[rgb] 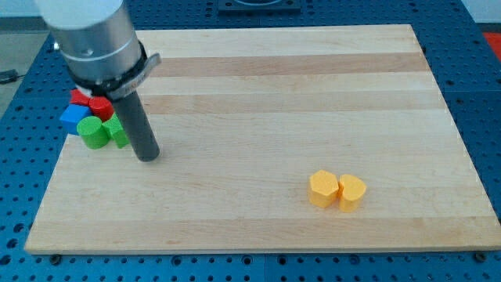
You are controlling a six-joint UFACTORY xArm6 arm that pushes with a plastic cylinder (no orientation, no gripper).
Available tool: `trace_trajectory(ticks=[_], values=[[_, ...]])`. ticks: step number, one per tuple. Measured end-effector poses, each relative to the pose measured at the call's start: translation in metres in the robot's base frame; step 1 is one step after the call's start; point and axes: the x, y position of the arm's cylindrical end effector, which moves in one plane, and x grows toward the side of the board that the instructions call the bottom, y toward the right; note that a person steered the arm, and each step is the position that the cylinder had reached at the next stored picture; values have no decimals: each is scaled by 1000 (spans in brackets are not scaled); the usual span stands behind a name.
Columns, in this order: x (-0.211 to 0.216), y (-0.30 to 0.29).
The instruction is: Move the green star to the top right of the green circle
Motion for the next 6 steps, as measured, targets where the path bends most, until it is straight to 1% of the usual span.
trace_trajectory(ticks=[2,4,6], values=[[-28,-14],[-30,-27],[-40,-28]])
